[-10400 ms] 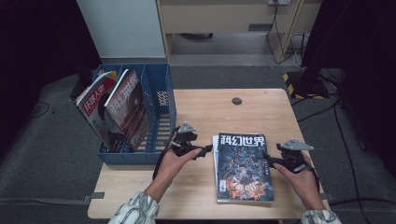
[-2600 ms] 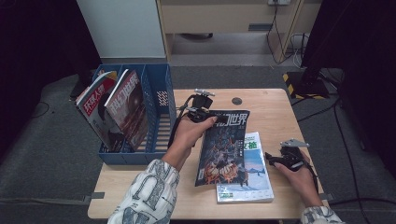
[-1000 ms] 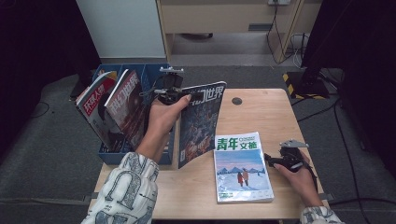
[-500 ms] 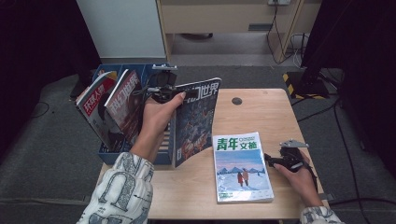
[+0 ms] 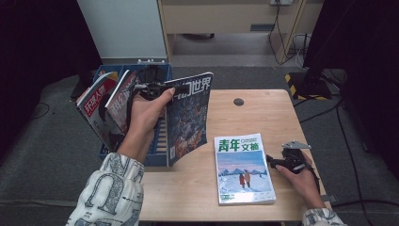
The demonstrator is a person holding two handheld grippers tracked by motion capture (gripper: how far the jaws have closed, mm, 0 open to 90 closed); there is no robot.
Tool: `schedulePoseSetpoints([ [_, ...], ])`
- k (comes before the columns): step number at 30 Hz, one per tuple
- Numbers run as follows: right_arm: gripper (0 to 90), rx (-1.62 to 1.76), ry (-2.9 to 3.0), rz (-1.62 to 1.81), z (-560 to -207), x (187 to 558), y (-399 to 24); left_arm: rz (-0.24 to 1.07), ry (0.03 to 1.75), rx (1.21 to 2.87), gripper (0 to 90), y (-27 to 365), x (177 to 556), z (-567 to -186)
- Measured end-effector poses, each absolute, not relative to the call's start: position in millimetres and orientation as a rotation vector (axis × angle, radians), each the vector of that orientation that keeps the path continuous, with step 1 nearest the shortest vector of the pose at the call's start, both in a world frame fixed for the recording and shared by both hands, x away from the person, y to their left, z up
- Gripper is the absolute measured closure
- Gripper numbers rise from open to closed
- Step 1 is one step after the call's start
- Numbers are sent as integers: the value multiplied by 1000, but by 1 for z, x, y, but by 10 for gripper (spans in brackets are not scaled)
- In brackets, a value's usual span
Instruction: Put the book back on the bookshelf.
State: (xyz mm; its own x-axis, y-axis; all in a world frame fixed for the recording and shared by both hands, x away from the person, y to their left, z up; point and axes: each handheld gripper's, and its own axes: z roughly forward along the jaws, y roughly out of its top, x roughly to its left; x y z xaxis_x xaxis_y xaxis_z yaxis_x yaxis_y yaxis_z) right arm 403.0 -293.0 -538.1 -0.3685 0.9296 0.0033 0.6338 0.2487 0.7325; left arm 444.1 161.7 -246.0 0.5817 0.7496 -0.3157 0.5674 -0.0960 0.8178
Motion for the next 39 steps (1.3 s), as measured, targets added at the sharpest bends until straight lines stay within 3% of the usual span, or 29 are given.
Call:
schedulePoseSetpoints([
  [39, 167, 1429, 2089, 918, -538, 403, -293, 313, 1181, 1700, 822, 228, 428, -233],
])
